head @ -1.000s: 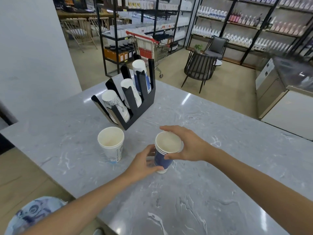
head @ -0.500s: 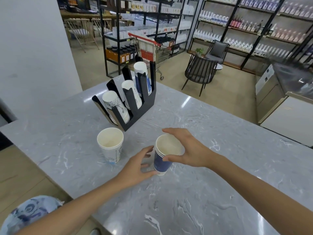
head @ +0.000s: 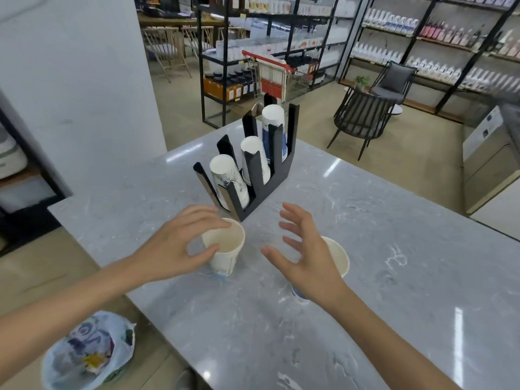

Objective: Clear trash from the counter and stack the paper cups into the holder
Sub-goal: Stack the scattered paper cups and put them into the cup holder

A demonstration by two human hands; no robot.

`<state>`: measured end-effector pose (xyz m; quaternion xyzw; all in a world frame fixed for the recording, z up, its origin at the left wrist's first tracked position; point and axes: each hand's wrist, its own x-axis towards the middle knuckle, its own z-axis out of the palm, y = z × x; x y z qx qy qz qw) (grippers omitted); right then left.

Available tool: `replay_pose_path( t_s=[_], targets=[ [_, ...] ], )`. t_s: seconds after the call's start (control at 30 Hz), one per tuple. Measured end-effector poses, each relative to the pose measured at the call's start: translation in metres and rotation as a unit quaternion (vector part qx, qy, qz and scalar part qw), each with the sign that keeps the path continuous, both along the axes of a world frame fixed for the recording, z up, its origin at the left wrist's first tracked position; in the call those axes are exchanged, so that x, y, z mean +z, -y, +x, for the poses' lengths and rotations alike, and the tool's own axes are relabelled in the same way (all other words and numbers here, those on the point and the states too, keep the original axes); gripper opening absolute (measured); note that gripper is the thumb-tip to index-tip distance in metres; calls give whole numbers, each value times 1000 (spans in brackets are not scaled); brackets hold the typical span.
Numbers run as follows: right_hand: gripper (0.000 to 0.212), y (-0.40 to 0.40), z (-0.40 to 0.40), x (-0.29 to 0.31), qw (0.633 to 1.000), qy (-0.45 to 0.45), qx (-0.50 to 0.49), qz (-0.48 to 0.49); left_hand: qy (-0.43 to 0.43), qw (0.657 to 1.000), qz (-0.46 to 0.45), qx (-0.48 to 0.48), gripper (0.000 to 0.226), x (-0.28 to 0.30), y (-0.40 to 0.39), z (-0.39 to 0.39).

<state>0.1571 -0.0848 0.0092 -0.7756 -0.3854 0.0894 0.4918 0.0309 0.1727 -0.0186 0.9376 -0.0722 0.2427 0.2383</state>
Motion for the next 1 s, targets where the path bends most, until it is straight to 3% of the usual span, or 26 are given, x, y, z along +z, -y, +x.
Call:
replay_pose_path(
  t_s=[0.1,0.23,0.43,0.57,0.8,0.9,1.0],
  targets=[
    [86,-25,-12,-34,997,-71,-2,-19,-23,1000,1,-11,39,-2,-25,1],
    [96,-55,-16,-84,990,-121,-9,-76,-53,992,3,-113,39,-10,-48,9],
    [106,-91,-12,-137,985,-94,-42,-137,-66,980,12,-187,31,-24,-75,28],
    [101,-109,-13,-152,977,-54,-66,-195,-40,972,20,-229,27,-30,-88,38],
    [94,-120,-14,-150,974,-54,-109,-192,-21,958,25,-285,23,-28,-99,54],
    [100,-119,-11,-139,977,-88,-126,-148,-2,953,22,-302,20,-13,-100,64],
    [91,-117,-7,-124,982,-100,-131,-90,21,947,30,-319,20,12,-95,74]
  ],
)
